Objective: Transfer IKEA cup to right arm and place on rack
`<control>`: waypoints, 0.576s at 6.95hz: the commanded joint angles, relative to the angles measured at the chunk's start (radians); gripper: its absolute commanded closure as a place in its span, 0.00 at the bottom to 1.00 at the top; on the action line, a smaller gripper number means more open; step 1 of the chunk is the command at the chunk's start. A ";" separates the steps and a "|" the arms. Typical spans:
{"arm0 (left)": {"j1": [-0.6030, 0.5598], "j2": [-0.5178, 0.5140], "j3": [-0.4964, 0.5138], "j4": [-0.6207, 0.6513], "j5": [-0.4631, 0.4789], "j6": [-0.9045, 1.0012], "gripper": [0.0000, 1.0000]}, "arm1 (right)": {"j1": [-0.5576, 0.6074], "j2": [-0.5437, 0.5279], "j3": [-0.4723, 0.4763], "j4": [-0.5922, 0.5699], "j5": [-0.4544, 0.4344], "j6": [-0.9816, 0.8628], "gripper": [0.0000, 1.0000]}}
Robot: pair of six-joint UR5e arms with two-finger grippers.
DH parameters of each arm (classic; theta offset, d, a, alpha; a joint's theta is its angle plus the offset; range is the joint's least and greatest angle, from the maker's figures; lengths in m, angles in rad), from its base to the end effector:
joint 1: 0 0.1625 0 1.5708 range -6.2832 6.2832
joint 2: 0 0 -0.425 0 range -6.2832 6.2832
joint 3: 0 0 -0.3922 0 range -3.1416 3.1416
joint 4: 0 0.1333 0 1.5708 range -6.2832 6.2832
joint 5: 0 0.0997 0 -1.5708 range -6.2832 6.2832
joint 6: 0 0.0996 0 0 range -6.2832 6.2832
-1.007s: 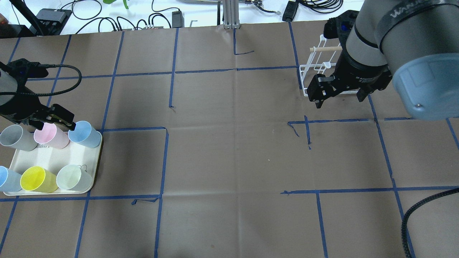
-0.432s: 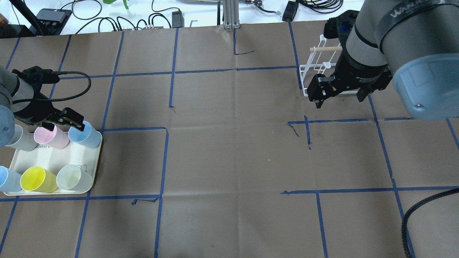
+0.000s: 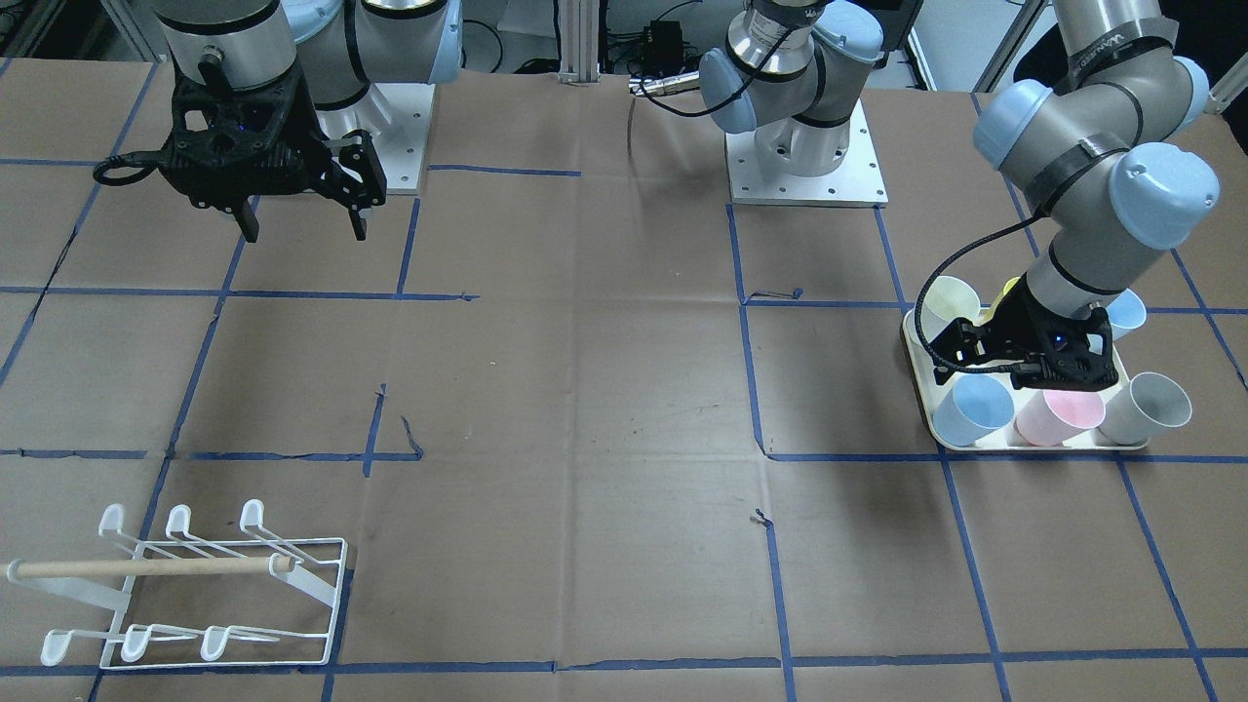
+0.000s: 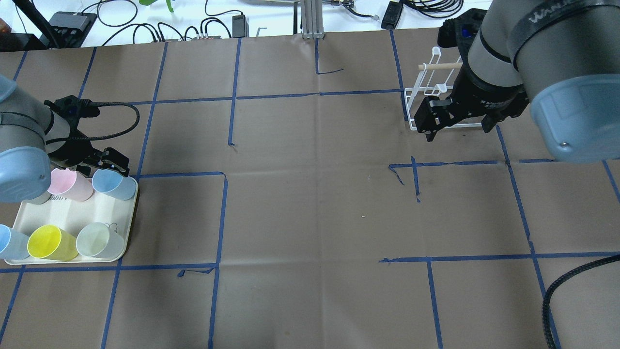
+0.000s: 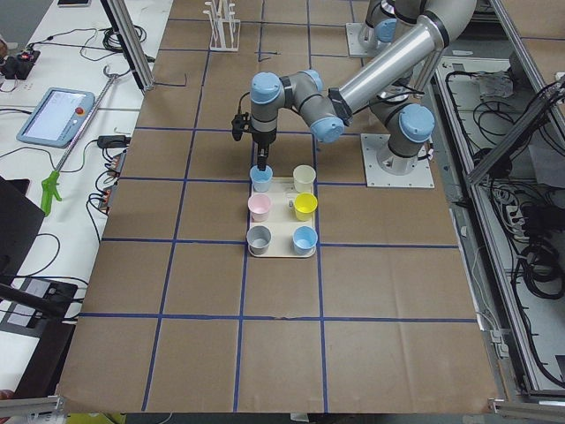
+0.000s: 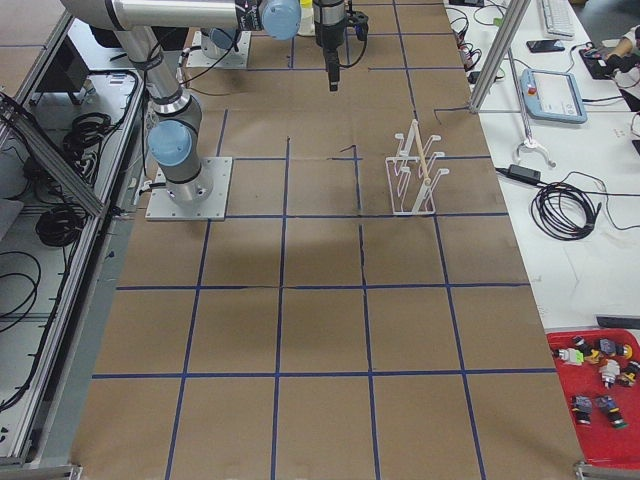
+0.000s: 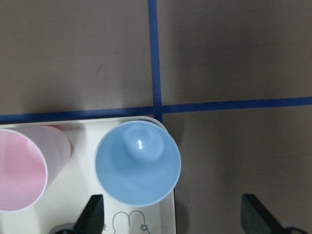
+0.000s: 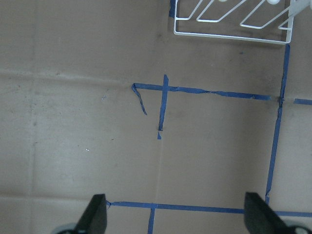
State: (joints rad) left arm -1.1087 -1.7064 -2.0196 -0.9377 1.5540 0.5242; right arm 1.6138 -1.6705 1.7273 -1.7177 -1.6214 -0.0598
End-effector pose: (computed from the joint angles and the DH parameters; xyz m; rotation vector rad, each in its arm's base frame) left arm 0.0972 -0.4979 0.2726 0.0979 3.1308 -0.0796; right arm 0.1478 -0.4516 0.4730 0.1551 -3.0833 0.1385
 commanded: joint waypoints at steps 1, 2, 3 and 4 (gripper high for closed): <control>0.000 -0.047 -0.037 0.100 0.005 0.005 0.00 | 0.000 0.001 0.001 -0.093 0.002 0.000 0.00; 0.001 -0.064 -0.038 0.103 0.006 0.005 0.00 | 0.000 0.005 0.021 -0.133 0.012 0.000 0.00; 0.001 -0.065 -0.038 0.106 0.008 0.000 0.00 | 0.000 0.024 0.050 -0.170 0.085 0.000 0.00; 0.001 -0.067 -0.039 0.106 0.008 0.000 0.00 | 0.000 0.031 0.058 -0.186 0.115 0.004 0.00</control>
State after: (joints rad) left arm -1.1077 -1.7687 -2.0568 -0.8347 1.5608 0.5260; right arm 1.6137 -1.6508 1.7686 -1.8741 -1.5519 -0.0587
